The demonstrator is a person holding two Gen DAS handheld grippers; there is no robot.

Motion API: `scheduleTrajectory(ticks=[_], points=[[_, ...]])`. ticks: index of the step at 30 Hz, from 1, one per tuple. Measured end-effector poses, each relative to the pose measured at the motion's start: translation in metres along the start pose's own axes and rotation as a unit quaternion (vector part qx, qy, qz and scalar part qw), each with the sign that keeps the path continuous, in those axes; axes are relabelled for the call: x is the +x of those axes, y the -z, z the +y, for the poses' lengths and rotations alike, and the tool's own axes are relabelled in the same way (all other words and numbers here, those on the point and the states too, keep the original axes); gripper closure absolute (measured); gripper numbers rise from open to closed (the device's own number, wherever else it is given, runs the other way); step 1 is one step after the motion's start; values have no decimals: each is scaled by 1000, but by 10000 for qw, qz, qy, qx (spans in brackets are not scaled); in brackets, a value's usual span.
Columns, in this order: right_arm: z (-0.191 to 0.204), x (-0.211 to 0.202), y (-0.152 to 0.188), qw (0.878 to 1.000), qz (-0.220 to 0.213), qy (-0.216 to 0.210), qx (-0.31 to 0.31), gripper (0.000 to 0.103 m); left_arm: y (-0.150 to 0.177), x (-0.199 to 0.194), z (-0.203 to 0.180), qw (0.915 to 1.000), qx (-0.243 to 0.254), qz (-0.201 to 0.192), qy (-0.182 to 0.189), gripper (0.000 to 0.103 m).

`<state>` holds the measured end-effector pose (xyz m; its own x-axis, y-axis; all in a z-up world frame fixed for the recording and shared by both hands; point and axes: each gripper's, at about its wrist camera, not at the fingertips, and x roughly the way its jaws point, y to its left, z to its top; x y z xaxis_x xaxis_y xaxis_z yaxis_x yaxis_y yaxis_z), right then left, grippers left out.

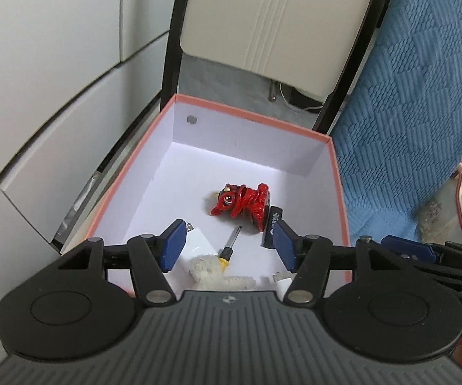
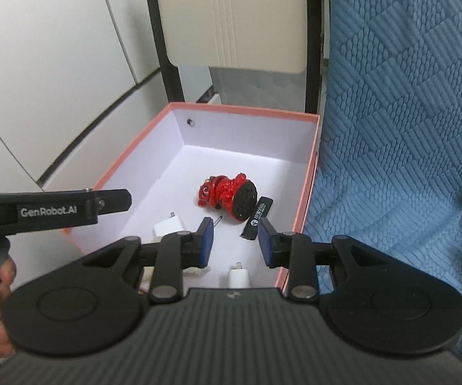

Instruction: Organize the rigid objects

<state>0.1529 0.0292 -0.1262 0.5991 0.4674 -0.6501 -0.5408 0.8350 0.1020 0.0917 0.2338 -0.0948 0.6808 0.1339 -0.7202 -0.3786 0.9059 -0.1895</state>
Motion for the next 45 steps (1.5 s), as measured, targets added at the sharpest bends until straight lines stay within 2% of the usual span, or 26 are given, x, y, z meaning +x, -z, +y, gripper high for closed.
scheduleTrajectory(ticks=[13, 24, 26, 32, 35, 37, 38, 40, 45], points=[[-5, -68, 14, 9988, -465, -141, -69, 69, 14, -66, -24, 9994, 5, -338, -93, 36], [-26, -123, 39, 9970, -736, -194, -136, 69, 46, -119, -57, 9982, 69, -597, 49, 35], [-30, -133, 44, 9965, -801, -186, -135, 69, 52, -129, -62, 9976, 101, -684, 24, 29], [-39, -158, 58, 9952, -930, -248, -169, 69, 72, -155, -71, 9965, 62, -835, -4, 23], [-41, -166, 64, 9947, -964, -337, -152, 56, 80, -164, -71, 9961, 33, -881, 12, 17], [-42, -169, 66, 9945, -961, -408, -119, 41, 85, -169, -69, 9962, -6, -861, 115, 14], [-41, -171, 67, 9940, -988, -440, -129, 36, 86, -171, -68, 9963, -2, -850, 138, 13], [-38, -174, 69, 9925, -1106, -459, -229, 15, 89, -175, -67, 9963, 46, -850, 129, 6], [-31, -175, 70, 9925, -1088, -475, -304, 15, 91, -184, -60, 9957, 41, -929, -53, 2]])
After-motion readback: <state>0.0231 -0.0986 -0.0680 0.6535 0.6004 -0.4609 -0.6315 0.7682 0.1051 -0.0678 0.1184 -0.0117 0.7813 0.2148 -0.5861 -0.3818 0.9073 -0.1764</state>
